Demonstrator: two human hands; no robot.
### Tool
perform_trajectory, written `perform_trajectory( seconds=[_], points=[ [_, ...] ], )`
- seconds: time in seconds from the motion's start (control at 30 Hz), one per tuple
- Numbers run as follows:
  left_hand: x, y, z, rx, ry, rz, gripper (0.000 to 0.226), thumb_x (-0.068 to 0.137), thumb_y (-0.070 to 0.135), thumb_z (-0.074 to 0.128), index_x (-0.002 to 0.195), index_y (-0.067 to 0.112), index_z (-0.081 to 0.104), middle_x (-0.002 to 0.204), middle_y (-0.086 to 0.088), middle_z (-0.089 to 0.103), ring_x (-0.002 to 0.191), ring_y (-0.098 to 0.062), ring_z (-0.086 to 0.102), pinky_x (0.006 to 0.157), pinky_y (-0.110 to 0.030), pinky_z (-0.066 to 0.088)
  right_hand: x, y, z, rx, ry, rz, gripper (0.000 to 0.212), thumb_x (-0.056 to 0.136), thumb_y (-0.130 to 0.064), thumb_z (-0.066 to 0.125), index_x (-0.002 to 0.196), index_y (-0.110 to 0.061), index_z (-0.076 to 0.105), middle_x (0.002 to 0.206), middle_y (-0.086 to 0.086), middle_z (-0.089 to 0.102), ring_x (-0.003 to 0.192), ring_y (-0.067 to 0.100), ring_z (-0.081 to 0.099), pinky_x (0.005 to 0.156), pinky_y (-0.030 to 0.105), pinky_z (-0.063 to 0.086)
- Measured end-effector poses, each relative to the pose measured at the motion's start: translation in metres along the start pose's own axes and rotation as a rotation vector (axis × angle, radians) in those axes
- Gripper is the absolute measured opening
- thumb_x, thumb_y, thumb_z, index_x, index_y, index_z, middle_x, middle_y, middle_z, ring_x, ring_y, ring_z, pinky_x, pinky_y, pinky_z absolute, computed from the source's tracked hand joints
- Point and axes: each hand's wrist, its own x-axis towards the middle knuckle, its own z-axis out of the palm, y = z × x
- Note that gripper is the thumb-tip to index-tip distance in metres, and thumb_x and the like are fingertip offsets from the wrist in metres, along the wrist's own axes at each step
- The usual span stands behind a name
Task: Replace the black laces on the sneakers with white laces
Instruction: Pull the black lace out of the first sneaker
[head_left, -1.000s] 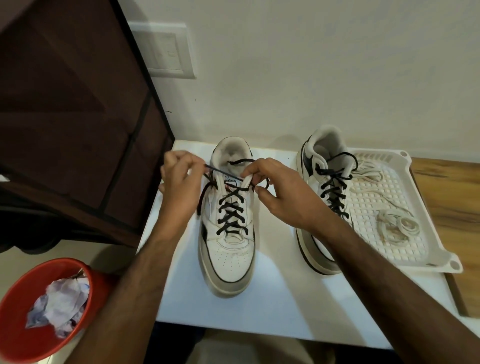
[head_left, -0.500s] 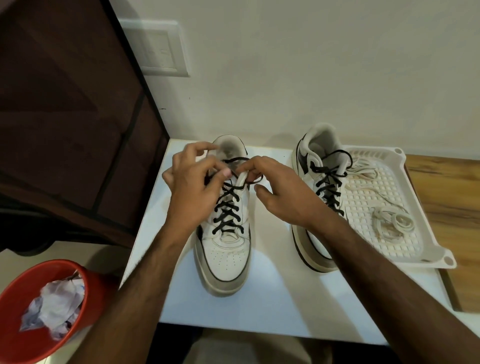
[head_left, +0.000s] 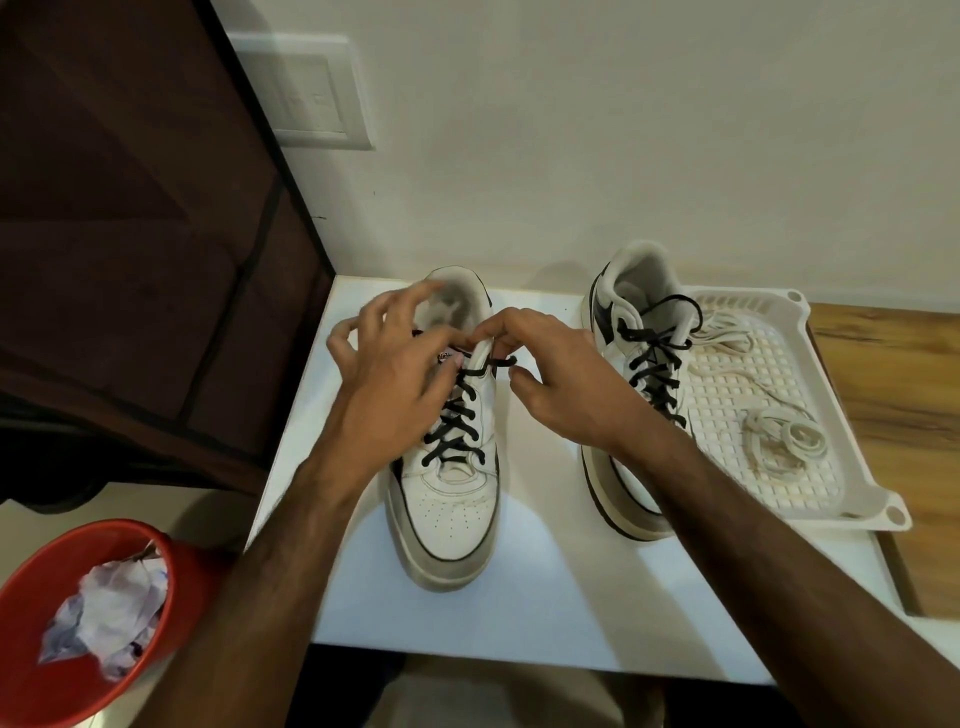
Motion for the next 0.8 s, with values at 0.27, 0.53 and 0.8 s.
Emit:
perform_trajectory(
  seconds=[0.27, 0.53, 0.8],
  points=[
    [0.005, -0.003, 0.001, -0.248, 0.290, -0.251, 0.009, 0.094, 0.029, 0.063, 0.086, 0.027, 0.066, 0.130, 0.020, 0.048, 0.127, -0.006, 0.037, 0.104, -0.038, 0.022, 0.000, -0.002, 0.000, 0.002, -0.020, 0.013, 0.057, 0.083, 0.005, 0.051, 0.125, -0.032, 0.058, 0.103, -0.013, 0.061, 0.111, 0.010, 0.055, 0.103, 0.053, 0.037],
    [0.011, -0.019, -0.020, -1.288, 0.715, -0.694, 0.022, 0.106, 0.018, 0.036, 0.089, 0.018, 0.050, 0.094, -0.001, 0.074, 0.077, -0.019, 0.070, 0.073, -0.034, 0.051, 0.000, -0.001, -0.001, 0.004, -0.018, 0.007, 0.058, 0.081, 0.005, 0.048, 0.124, -0.034, 0.057, 0.102, -0.013, 0.062, 0.111, 0.010, 0.056, 0.103, 0.056, 0.039],
    [-0.005, -0.033, -0.032, -0.039, -0.044, -0.470, 0.061, 0.102, 0.054, 0.042, 0.063, 0.010, 0.056, 0.055, -0.003, 0.061, 0.056, -0.023, 0.059, 0.062, -0.038, 0.051, -0.001, -0.009, 0.000, 0.023, 0.019, 0.040, 0.028, 0.103, -0.020, 0.043, 0.118, -0.036, 0.060, 0.096, -0.021, 0.060, 0.107, 0.005, 0.054, 0.108, 0.050, 0.033]
  ],
)
